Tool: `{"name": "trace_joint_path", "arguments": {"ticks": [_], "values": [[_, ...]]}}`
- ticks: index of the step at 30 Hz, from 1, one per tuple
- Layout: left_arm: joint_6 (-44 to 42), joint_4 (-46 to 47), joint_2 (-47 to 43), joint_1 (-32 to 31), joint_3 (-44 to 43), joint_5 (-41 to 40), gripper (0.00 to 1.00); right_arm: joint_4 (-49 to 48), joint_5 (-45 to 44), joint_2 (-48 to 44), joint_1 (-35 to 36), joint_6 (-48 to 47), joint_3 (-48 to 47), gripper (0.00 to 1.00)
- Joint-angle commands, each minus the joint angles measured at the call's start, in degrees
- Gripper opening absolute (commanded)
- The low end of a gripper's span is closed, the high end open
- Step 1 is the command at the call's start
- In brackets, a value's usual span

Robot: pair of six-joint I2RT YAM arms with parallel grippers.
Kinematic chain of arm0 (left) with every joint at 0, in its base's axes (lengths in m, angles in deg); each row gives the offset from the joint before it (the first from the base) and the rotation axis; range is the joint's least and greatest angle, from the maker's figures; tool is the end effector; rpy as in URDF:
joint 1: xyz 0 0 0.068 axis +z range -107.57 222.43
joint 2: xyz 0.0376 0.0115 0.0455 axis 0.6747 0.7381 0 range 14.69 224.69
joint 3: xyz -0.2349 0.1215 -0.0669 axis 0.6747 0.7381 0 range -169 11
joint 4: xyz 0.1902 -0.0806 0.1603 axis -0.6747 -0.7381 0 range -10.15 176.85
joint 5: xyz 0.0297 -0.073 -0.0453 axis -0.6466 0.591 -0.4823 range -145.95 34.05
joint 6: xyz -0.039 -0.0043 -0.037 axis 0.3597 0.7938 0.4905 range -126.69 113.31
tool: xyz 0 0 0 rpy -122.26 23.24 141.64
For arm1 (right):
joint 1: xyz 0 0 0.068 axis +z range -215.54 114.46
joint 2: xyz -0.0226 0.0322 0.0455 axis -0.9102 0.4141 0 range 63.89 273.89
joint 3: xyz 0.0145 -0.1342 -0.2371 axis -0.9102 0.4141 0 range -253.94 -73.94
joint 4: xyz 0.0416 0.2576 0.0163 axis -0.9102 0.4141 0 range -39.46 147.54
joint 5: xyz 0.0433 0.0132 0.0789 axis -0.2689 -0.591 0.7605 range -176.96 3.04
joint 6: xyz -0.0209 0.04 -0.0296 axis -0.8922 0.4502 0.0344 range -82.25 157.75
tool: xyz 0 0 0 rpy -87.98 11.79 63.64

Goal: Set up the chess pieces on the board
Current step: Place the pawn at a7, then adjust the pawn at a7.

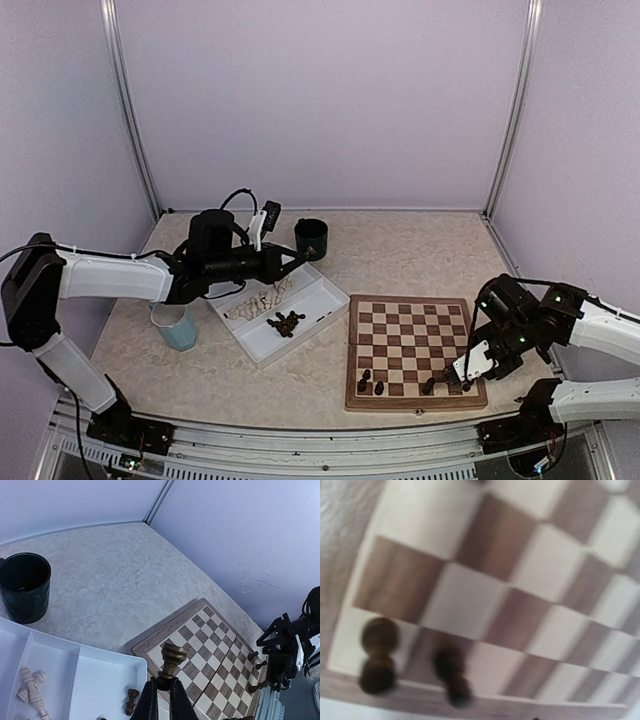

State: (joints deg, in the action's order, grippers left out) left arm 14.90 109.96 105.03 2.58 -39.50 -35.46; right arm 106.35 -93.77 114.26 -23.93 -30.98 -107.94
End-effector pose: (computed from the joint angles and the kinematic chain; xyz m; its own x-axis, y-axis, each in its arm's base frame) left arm 0.2615 -0.2344 0.2357 -0.5210 -0.0140 -0.8534 0.7161 0.5368 -0.4460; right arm 0.1052 0.0878 0.2012 0.3310 -0.9436 -0.0059 -0.8926 -0.3111 -0.3262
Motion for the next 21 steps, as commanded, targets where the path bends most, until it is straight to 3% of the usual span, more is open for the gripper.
{"name": "trace_joint_path", "arguments": {"ticks": [1,7,10,15,21], "values": [[-0.84,-0.8,-1.97,0.65,0.5,-0.55,0.07,4.57,4.09,-0.08,-2.59,-4.83,-5.19,0.45],[-0.71,-0.36,-1.76,0.66,0.56,0.13,0.07,3.89,18.14,10.69,-17.63,-3.31,-14.64,0.42],[-0.67,-0.35,-1.75,0.67,0.75,0.57,0.07,4.75,23.5,16.65,-22.16,-0.89,-16.95,0.34],[-1.0,-0.8,-2.39,0.74,1.13,0.77,0.07,5.74,26.09,22.18,-23.06,1.49,-14.92,0.04],[-1.29,-0.93,-2.56,0.92,1.48,0.61,0.07,4.79,24.01,22.5,-22.93,0.04,-10.16,0.01]]}}
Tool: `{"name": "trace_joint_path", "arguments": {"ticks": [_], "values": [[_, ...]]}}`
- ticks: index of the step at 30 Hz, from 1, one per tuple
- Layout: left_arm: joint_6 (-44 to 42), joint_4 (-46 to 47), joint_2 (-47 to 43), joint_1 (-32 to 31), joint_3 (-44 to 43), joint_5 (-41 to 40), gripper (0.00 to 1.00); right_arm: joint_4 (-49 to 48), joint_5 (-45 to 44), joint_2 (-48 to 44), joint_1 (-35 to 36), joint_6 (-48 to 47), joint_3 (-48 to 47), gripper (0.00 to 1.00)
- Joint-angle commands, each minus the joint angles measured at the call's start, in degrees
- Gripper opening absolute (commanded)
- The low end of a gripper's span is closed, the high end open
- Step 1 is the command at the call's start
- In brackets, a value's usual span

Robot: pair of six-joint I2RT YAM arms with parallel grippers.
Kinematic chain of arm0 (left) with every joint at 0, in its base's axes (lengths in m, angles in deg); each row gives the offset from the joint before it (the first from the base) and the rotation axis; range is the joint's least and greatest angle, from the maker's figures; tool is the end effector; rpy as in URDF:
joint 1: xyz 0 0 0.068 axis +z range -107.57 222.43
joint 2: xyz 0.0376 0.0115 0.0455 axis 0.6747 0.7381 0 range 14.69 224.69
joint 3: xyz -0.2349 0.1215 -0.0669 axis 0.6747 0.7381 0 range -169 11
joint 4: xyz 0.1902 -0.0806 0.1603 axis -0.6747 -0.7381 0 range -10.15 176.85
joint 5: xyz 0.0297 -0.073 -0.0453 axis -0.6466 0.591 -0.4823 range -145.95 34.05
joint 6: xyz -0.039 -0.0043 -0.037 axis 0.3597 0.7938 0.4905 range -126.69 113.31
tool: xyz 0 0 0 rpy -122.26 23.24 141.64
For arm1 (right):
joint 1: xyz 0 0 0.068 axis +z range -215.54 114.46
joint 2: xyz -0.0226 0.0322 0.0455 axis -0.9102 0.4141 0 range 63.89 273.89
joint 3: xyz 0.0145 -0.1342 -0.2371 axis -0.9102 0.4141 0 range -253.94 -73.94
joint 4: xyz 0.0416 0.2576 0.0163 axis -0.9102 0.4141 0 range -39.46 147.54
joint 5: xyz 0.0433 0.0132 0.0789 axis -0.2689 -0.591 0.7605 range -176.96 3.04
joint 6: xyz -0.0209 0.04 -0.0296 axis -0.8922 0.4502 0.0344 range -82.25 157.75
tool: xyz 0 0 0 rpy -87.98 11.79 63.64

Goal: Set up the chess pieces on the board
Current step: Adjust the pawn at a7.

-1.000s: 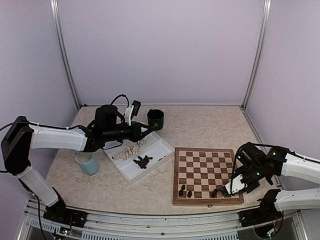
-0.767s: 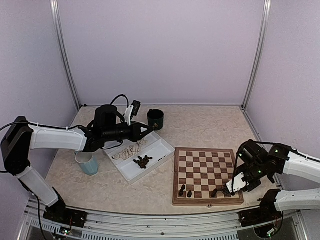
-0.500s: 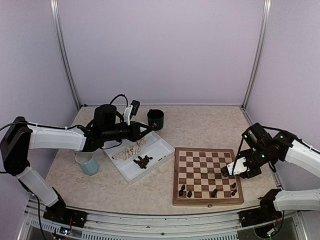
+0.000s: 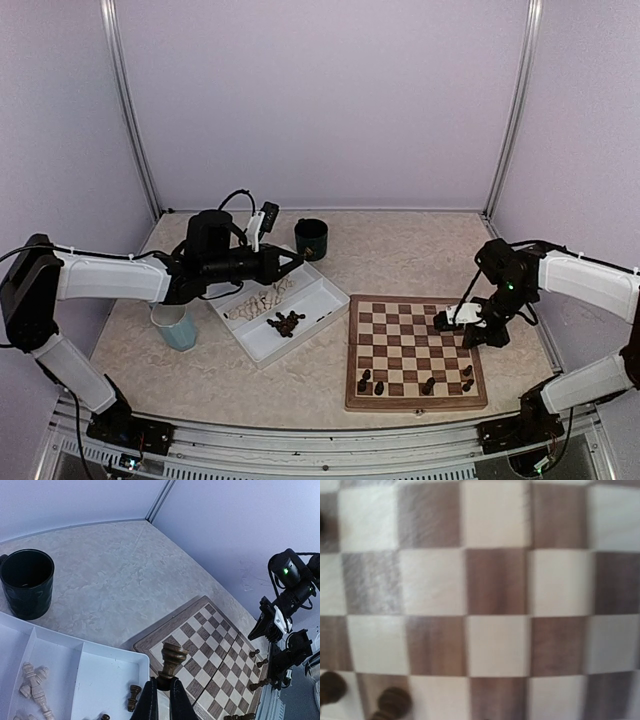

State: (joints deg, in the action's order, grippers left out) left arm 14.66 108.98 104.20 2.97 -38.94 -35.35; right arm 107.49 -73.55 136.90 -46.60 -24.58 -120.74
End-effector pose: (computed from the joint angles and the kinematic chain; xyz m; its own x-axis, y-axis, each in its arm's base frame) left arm 0.2602 -0.2303 0.2355 -0.5264 -0.0080 -0.8502 0.7112 0.5438 -0.4455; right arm 0.1884 0.0734 0.2037 -0.1333 -0.9565 -0.2593 -0.9905 0.1377 0.0014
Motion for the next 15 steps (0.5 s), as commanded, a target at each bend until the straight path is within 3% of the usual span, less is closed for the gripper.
{"name": "trace_joint_path", "arguments": {"ticks": [1,15], "values": [[-0.91,0.29,-1.67,0.53,1.03,0.57,0.07,3.41,3.29,-0.21,-0.3,-6.58,3.25,0.01],[-0.07,1.52,-0.35,0.53,1.33,1.7,0.07,1.49,1.64,-0.07,1.9,-5.5,7.23,0.04]]}}
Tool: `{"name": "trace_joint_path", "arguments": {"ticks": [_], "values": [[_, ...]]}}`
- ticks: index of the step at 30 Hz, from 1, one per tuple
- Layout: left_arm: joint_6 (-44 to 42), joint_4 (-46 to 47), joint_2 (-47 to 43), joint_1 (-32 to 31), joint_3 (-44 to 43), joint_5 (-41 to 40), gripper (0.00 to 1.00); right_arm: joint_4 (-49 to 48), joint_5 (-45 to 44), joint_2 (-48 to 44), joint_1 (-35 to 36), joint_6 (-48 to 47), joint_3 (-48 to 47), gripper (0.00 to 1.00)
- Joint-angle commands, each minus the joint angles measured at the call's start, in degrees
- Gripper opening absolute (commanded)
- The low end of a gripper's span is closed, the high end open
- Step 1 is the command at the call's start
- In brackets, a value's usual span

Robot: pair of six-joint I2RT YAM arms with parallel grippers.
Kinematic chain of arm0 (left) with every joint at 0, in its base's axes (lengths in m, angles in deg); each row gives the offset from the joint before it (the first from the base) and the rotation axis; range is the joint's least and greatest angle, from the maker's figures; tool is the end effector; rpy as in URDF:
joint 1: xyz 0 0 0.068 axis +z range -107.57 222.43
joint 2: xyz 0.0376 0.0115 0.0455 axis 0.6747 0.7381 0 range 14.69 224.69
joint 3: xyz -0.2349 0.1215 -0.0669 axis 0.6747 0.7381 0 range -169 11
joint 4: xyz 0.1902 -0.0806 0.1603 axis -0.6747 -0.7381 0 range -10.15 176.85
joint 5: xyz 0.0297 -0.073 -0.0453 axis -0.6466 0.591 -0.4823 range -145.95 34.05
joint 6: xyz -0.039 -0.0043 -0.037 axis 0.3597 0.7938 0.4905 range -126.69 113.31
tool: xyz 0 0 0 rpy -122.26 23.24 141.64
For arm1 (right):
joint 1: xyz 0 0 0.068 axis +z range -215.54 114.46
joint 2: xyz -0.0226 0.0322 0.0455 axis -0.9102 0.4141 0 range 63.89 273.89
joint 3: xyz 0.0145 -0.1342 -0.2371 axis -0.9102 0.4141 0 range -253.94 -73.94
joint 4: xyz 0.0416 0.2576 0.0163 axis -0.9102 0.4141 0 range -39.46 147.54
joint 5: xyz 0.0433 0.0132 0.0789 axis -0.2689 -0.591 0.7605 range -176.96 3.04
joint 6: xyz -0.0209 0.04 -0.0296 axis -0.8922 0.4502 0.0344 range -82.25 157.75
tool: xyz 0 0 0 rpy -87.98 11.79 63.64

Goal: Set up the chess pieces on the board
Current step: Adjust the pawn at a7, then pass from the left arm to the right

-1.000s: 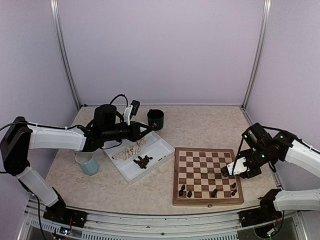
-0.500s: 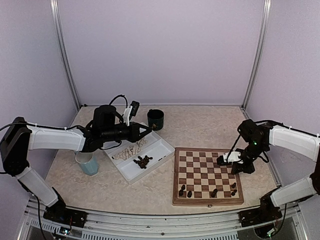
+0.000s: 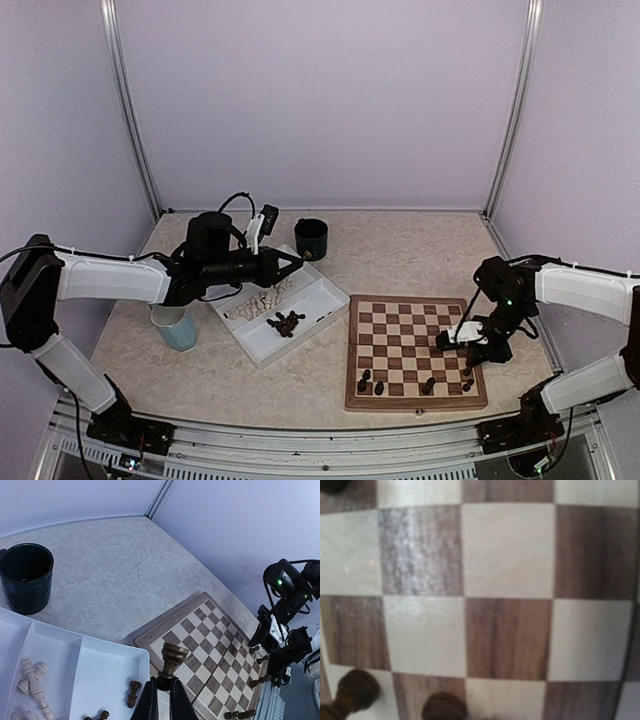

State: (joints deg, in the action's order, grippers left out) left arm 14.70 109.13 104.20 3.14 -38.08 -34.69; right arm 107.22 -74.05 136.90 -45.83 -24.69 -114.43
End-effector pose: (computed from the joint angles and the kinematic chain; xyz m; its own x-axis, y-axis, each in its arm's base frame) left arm 0.2589 -0.2284 0.2308 -0.5369 0.0002 -0.8436 0.7099 0.5404 -0.4517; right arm 0.1697 0.0692 0.1761 -0.1415 -0.9686 -0.2046 -0.9880 0.1251 0.0909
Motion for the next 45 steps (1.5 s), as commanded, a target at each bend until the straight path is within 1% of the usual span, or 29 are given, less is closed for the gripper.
{"name": "trace_joint_path", "arguments": {"ticks": [1,12,16,17,20,23,26,27,29,32,35,39,45], "values": [[-0.12,1.29,-0.32,0.35,0.48,0.99,0.07,1.85,2.1,-0.25,1.41,-5.49,0.94,0.04],[0.15,1.54,0.35,0.4,0.21,1.5,0.07,1.34,0.02,-0.79,2.18,-5.09,1.35,0.05],[0.1,1.18,0.4,0.27,-0.12,1.67,0.07,-0.3,-0.11,-0.22,1.83,-3.35,-0.98,0.05],[0.14,0.88,0.4,0.28,-0.26,1.89,0.07,-0.66,0.6,0.03,1.46,-2.76,-2.23,0.07],[-0.3,-0.93,0.65,0.12,-1.44,3.6,0.07,-2.83,4.32,1.06,-0.4,0.28,-8.1,0.17],[-1.26,-4.81,1.35,-0.17,-3.8,7.17,0.07,-3.47,11.73,2.87,-1.36,3.82,-16.92,0.27],[-2.88,-13.25,4.22,-0.58,-8.55,12.75,0.07,-2.23,21.87,5.66,-1.06,4.04,-26.77,0.38],[-3.55,-15.91,5.04,-0.98,-10.05,13.99,0.07,-2.0,23.63,6.73,-0.22,3.87,-28.36,0.41],[-4.69,-20.46,7.04,-1.89,-12.84,16.73,0.07,-2.19,23.98,8.71,2.94,2.98,-32.86,0.45],[-5.72,-27.08,9.77,-3.66,-16.56,20.07,0.07,-6.19,17.73,10.6,11.05,2.44,-34.25,0.46],[-6.1,-31.6,12.12,-5.68,-19.69,22.13,0.07,-11.45,11.07,11.89,18.61,2.16,-34.1,0.46],[-5.14,-33.62,14.44,-7.77,-22.19,24.96,0.08,-13.26,6.44,15.99,25.11,2.55,-36.47,0.45],[-3.67,-33.02,15.86,-9.13,-22.69,26.62,0.09,-15.14,2.18,18.66,30.52,2.78,-35.52,0.45]]}}
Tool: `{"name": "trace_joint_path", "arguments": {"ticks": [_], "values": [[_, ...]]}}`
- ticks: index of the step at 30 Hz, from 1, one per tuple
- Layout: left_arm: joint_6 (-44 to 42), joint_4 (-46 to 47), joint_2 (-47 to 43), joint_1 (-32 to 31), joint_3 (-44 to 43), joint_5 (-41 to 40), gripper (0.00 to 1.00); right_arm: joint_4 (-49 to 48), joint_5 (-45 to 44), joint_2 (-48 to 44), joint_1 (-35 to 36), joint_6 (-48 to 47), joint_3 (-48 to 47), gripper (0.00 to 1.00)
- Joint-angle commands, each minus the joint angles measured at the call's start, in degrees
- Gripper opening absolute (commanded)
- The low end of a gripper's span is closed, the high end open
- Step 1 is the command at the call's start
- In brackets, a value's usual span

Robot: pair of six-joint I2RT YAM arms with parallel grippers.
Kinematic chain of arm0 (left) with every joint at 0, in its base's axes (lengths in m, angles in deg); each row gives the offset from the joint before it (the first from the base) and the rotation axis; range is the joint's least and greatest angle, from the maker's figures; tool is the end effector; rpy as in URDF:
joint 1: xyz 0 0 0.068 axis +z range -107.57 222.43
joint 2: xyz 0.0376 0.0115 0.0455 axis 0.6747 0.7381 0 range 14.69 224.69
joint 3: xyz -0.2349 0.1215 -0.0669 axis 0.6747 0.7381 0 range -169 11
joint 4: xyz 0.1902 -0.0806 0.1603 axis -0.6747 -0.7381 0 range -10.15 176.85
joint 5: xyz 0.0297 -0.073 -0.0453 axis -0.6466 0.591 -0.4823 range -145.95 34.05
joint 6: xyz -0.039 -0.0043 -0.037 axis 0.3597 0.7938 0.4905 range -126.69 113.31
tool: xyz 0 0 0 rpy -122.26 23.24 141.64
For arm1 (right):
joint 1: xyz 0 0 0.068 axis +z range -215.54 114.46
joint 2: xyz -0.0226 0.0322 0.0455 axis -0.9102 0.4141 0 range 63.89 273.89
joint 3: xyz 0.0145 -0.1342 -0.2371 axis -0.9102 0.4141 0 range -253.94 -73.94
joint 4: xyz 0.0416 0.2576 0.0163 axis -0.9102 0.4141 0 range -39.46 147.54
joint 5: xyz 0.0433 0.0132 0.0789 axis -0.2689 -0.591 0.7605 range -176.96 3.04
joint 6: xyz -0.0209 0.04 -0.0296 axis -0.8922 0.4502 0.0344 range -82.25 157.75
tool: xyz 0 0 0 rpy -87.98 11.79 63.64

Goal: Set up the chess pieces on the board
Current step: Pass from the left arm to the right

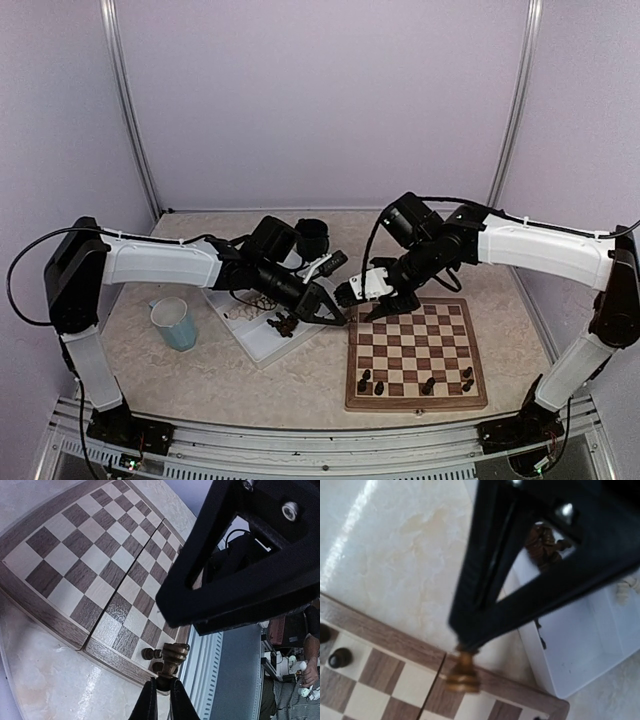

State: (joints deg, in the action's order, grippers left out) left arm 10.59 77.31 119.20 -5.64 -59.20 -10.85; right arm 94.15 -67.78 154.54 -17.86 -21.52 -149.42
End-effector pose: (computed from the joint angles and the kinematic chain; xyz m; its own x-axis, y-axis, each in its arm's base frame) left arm 0.2445 -0.3098 0.2118 -0.6994 0.4649 -0.5429 0.6899 0.2406 -0.6828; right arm 0.2141 0.2525 0.2792 0.4047 -0.7614 -0.5064 -0.9103 -0.2829 -0.3021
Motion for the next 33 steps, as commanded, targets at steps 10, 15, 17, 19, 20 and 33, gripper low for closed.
{"name": "trace_joint_path", "arguments": {"ticks": [10,15,17,19,20,33], "values": [[1.65,1.24,1.74,-0.14,-1.03,4.86,0.1,-4.44,-9.4,3.31,7.42,2.6,1.42,0.4],[2.68,2.95,1.24,0.41,0.4,5.29,0.1,-5.26,-13.62,4.44,8.22,4.1,1.27,0.29],[3.13,3.73,0.91,0.65,1.1,5.43,0.1,-5.88,-14.38,4.37,8.22,4.6,1.35,0.26],[3.48,4.29,0.66,0.91,1.64,5.35,0.1,-6.51,-14.84,4.06,8.22,5.03,1.47,0.2],[3.73,4.49,0.55,1.02,1.85,5.35,0.1,-6.92,-15.01,4.05,8.22,5.53,1.48,0.16],[11.4,30.07,-15.47,3.29,20.32,-16.24,0.36,-16.48,11.31,-4.17,-4.17,22.21,7.41,0.02]]}}
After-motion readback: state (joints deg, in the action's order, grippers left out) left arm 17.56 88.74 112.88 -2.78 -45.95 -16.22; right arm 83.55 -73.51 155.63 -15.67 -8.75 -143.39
